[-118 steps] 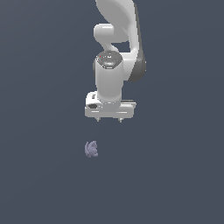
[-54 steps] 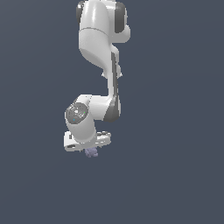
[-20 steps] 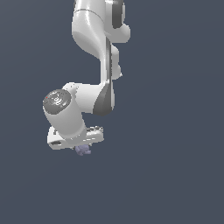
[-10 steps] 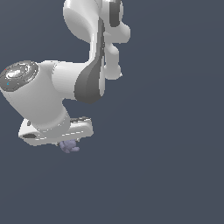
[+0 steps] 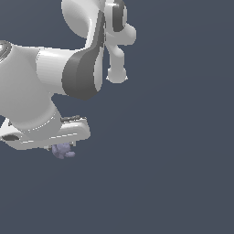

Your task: Pick up the object and move it to a goal position.

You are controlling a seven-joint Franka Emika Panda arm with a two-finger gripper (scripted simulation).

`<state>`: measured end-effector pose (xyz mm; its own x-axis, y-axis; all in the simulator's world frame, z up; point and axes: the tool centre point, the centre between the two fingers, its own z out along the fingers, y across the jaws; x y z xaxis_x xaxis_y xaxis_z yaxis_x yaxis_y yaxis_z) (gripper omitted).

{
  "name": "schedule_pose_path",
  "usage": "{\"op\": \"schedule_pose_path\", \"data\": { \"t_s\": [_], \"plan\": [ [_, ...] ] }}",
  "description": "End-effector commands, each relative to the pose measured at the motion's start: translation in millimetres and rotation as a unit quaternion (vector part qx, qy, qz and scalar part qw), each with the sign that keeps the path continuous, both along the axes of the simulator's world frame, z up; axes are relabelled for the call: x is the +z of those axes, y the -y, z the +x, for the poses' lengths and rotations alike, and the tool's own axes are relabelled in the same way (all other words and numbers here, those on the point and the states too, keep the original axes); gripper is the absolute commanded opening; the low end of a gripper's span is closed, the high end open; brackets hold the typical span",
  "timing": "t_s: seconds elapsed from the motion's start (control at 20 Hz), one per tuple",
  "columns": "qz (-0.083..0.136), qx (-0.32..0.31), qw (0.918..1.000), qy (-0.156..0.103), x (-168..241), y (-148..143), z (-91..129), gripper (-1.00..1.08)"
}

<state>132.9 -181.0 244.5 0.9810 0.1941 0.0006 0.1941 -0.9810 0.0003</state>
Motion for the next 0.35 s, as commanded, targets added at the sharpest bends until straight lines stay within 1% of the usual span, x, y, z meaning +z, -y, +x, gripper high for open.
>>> {"op": "schedule_pose_path", "data": {
  "t_s": [0.0, 0.3],
  "plan": [
    [0.000, 0.000, 1.0000, 0.000, 4.3, 1.6, 1.3, -1.00],
    [0.000, 0.000, 1.0000, 0.000, 7.5, 2.8, 2.6, -1.00]
  ]
}}
